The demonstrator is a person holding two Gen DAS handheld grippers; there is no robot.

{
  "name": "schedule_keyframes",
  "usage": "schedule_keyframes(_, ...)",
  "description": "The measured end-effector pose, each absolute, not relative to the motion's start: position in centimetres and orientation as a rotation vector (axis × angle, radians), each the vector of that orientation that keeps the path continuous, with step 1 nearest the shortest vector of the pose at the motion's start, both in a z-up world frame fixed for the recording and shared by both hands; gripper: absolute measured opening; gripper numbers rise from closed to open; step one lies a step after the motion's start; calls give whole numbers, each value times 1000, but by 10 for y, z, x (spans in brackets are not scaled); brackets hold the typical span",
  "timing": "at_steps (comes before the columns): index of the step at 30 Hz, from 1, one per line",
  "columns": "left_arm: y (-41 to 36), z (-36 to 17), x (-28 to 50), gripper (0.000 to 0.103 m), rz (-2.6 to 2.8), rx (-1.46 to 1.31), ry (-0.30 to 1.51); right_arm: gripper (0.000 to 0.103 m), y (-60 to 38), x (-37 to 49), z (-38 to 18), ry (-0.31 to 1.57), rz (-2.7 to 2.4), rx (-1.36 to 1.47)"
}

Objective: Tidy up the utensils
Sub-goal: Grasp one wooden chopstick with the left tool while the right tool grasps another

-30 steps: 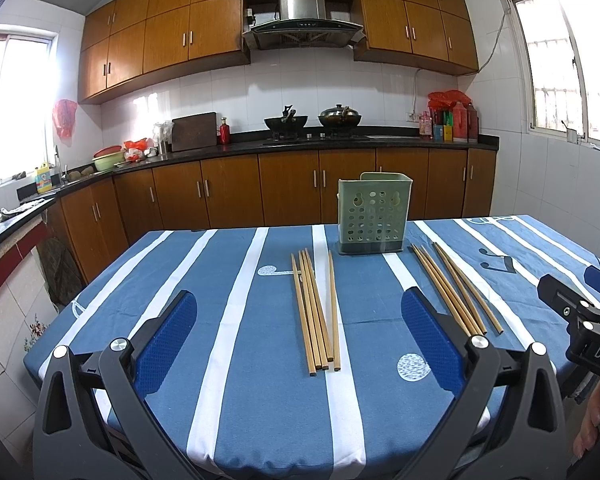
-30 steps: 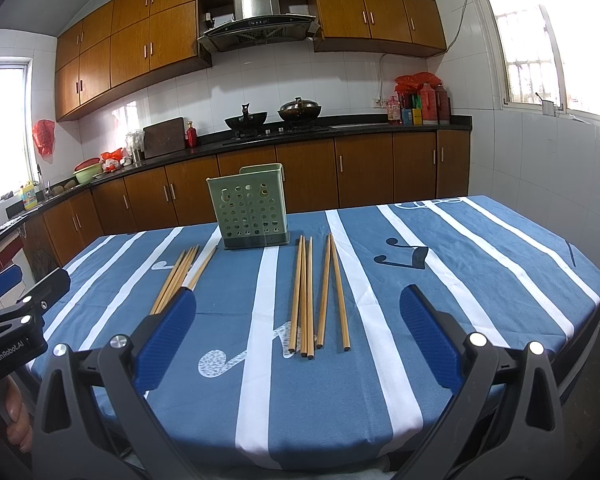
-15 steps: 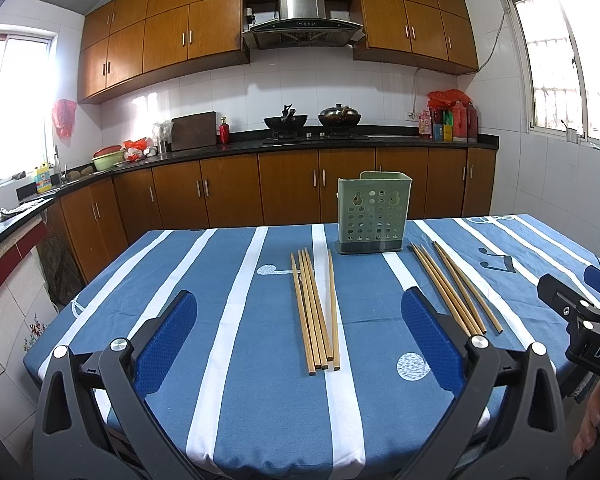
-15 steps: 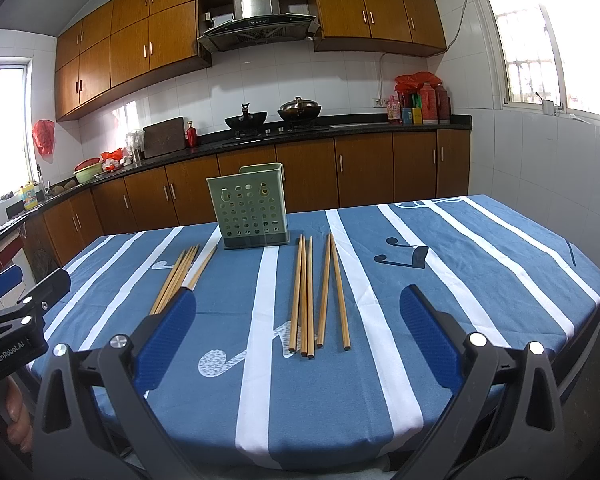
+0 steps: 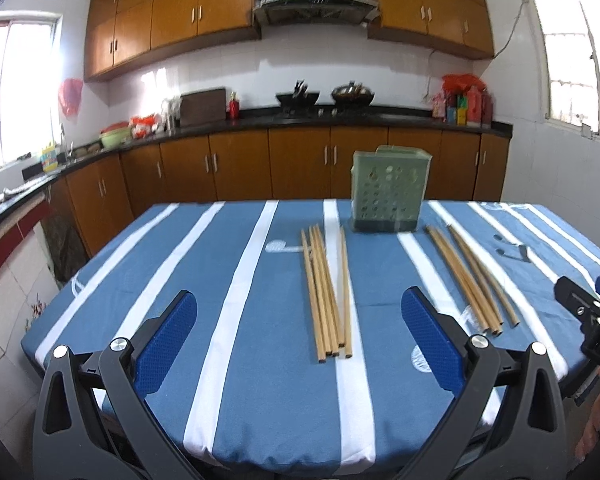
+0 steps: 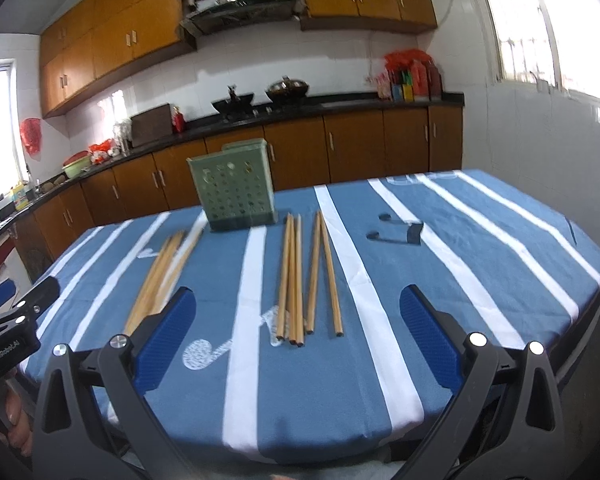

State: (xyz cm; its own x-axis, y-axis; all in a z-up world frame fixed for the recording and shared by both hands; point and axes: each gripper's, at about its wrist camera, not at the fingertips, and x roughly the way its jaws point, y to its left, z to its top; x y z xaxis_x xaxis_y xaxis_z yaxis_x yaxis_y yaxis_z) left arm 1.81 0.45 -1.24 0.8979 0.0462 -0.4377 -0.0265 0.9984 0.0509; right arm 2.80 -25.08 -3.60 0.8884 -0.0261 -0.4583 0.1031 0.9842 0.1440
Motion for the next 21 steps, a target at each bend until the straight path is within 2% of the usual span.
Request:
schedule_keyframes(6, 26, -30, 46, 101, 42, -10, 559, 98, -270, 61, -56, 583, -122, 214)
schedule_keyframes(8, 34, -33, 57, 101, 40, -26, 589, 94, -276, 73, -61, 611, -137, 222)
schedule_keyframes(11, 43, -35, 74, 101, 40, -35, 621, 81, -286, 101, -68, 678, -137, 238)
schedule_keyframes(12, 45, -36, 80, 100, 42, -33, 633, 73, -288, 111, -70, 704, -134, 237)
schedule_keyframes(16, 49, -42, 102, 79, 34, -24, 685, 48, -288, 145, -88, 809, -119, 221)
schedule_keyframes(21, 44, -54, 118, 70, -3, -16, 734, 34, -283, 169, -109, 896, -116, 178)
